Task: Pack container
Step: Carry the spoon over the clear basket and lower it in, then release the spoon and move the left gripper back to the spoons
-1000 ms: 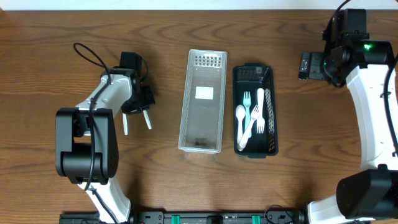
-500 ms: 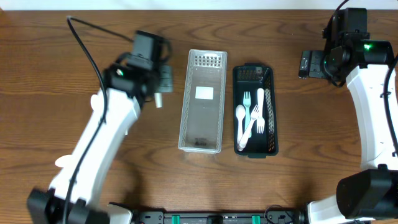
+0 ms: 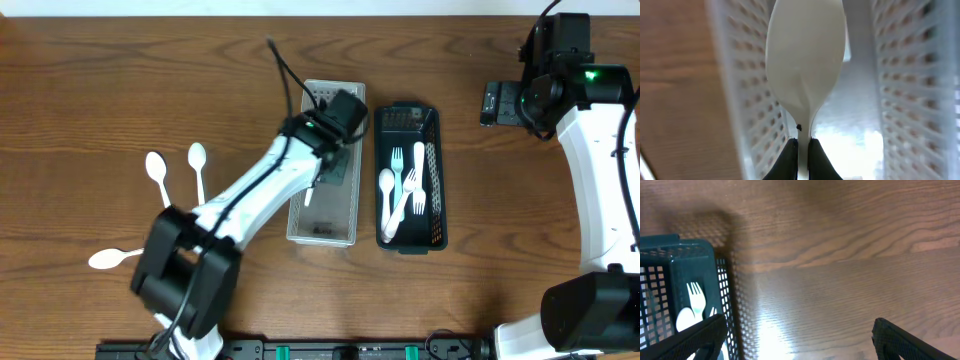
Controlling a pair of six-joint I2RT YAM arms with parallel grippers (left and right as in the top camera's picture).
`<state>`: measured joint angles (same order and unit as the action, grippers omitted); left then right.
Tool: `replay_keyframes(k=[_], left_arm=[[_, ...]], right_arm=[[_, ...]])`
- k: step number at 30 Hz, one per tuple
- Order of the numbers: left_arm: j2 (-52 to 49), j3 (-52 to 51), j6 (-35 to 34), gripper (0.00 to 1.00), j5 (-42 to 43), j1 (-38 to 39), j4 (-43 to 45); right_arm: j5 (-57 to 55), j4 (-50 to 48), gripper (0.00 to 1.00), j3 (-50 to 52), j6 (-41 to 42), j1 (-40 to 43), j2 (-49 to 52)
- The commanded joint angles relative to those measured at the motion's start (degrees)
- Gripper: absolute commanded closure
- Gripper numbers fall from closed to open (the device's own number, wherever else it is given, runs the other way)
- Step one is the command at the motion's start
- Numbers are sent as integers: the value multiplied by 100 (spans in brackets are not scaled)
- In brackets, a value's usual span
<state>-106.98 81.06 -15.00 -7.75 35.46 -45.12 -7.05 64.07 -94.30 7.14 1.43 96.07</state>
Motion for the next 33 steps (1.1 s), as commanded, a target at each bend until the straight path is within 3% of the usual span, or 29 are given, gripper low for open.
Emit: replay_keyframes(k=[1,2,4,9,14,20,25,33], left_arm=[[9,0,-28,90,-66,13,-20],[57,11,-24,73,-68,13,-20],[188,48,70,53,-68,13,-22],[866,192,339,34,-74,-94,-87],[1897,195,337,27,-74,-835,-326],[2459,184,227,18,22,-2664,-857],[2170,-66,229,14,634,-3897,-857],[898,-144,295,9,723,-4291,-754]], right_arm=[[-20,9,4,33,-33,15,-4],[-20,11,4,33,-33,17,-4],[-20,11,4,33,-33,17,-4],[-20,13,4,33,-35,17,-4],[-20,11,4,33,-33,15,-4],[46,13,4,33,-31,15,-4],[76,22,4,33,11,15,-4],[149,24,4,33,7,15,-4]])
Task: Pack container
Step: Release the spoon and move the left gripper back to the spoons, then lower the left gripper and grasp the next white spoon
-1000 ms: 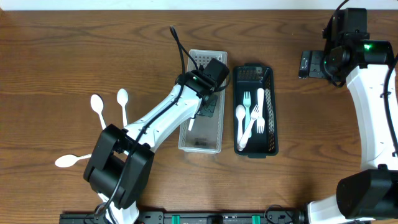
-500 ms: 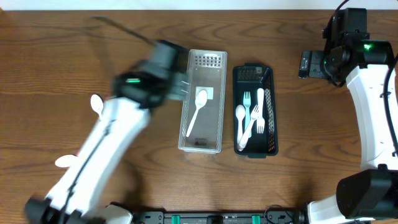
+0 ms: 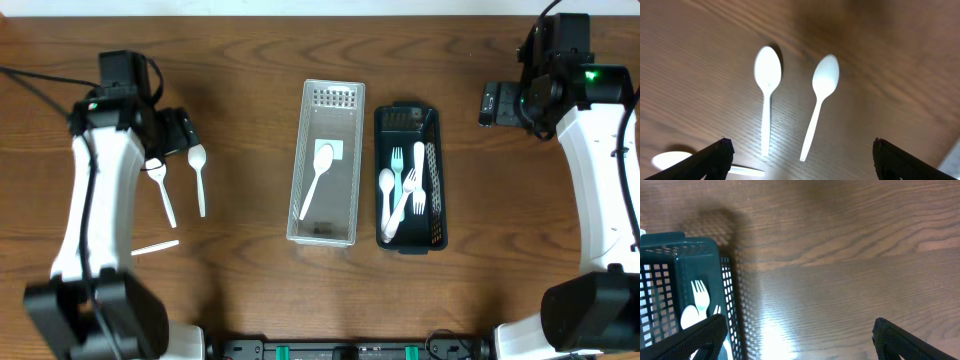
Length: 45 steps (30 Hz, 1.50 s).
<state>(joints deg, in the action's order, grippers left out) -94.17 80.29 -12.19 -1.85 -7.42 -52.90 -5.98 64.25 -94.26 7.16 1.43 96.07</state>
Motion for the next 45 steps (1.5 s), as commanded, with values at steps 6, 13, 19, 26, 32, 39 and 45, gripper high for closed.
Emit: replay_keyframes(k=[6,13,19,26,32,39,45], left_arm=[[-1362,-68,11,9,435,26,92],[-2094,-133,278,9,691,48,313],[-2271,-328,317,9,682,74,702],[-2275,-350,343,9,684,74,804],[-2275,-407,358,16,684,74,737],[-2275,-407,361,46,682,74,382],[-2275,-407,361,72,680,74,306]], right_arm=[[31,4,4,28,2,17,-4],[4,4,4,28,-42,17,-4],[-2,28,4,28,-42,15,-4],[-24,109,4,28,-42,17,-4],[-26,109,4,28,-42,17,-4],[-24,107,4,28,-42,17,-4],[-24,105,3,28,-44,17,-4]])
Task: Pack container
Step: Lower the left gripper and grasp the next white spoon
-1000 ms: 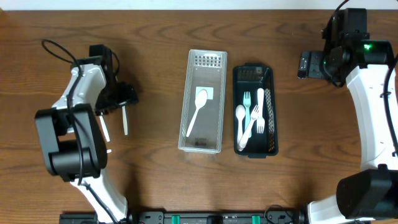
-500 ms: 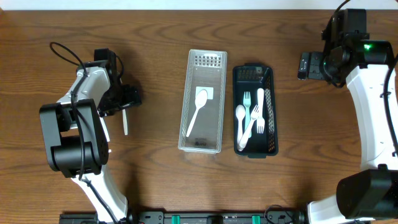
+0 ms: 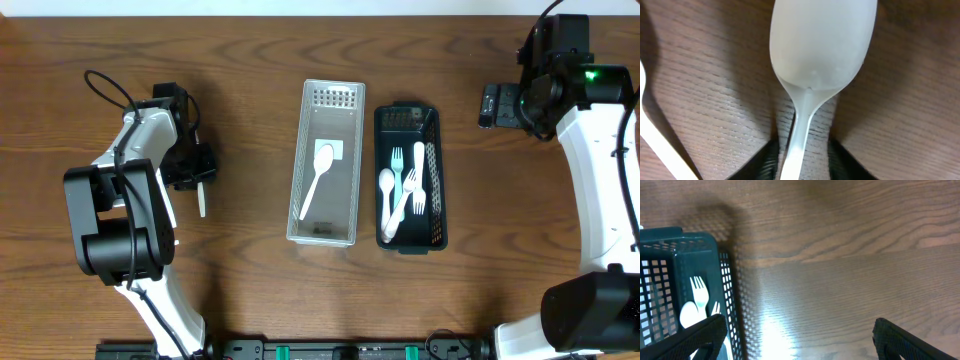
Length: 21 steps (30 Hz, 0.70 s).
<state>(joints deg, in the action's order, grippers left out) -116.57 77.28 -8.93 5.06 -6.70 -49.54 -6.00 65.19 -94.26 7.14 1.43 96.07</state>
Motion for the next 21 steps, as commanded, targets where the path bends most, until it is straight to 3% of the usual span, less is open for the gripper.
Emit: replay_keyframes(k=[1,6,10,21], left_arm=[[-35,-105,35,75,-13,2,-22],[-35,-105,35,81,-109,2,46],[-35,-105,35,92,-254,2,74],[42,-42,35,94,-271,17,0]], right_arm=[[-22,13,4,28,-39,17,-4],[-22,20,3,28,-39,17,-4],[-22,20,3,28,-39,17,-4],[-22,28,4,28,-44,17,-4]])
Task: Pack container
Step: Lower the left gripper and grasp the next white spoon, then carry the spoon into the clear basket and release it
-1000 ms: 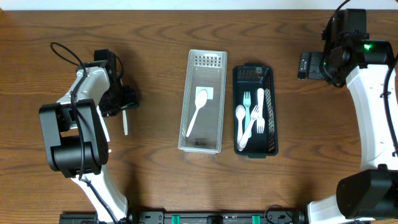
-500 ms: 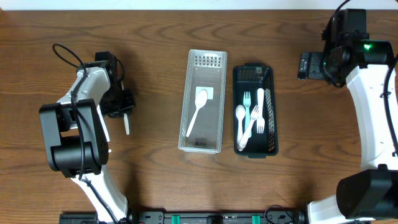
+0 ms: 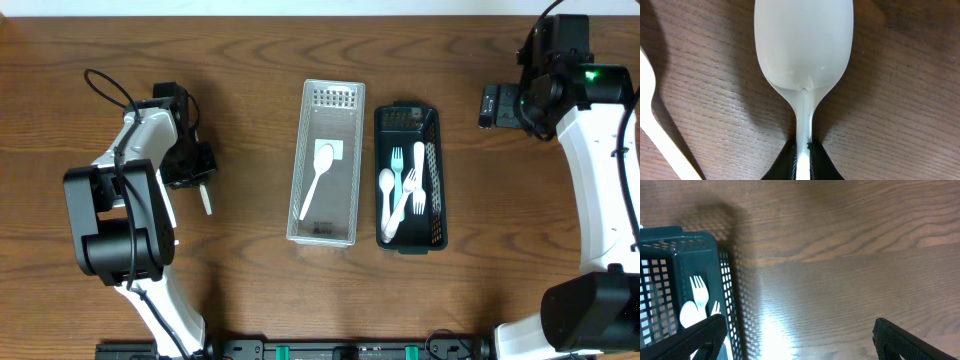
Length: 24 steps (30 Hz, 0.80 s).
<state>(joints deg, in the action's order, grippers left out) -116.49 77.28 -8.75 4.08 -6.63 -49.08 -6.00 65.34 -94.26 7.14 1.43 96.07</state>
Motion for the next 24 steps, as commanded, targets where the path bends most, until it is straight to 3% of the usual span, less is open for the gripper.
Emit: replay_keyframes(k=[1,9,15,19,24], left_arm=[[107,26,17,94,-173,37,-153],[1587,302,17,94,-173,772,-485],[2955,299,13,94,-173,2052,-282],[3158,299,9,94,-175,2924,-68],[2640,216,-341,94,-168,3526,181]], right_arm=[[-24,15,4,28,-42,17,-4],[-22,7,4,28,-39,17,-4],[-22,0,3,28,-39,17,-4],[-20,0,4,28,-39,17,-4],[-20,17,4,28,-37,17,-4]])
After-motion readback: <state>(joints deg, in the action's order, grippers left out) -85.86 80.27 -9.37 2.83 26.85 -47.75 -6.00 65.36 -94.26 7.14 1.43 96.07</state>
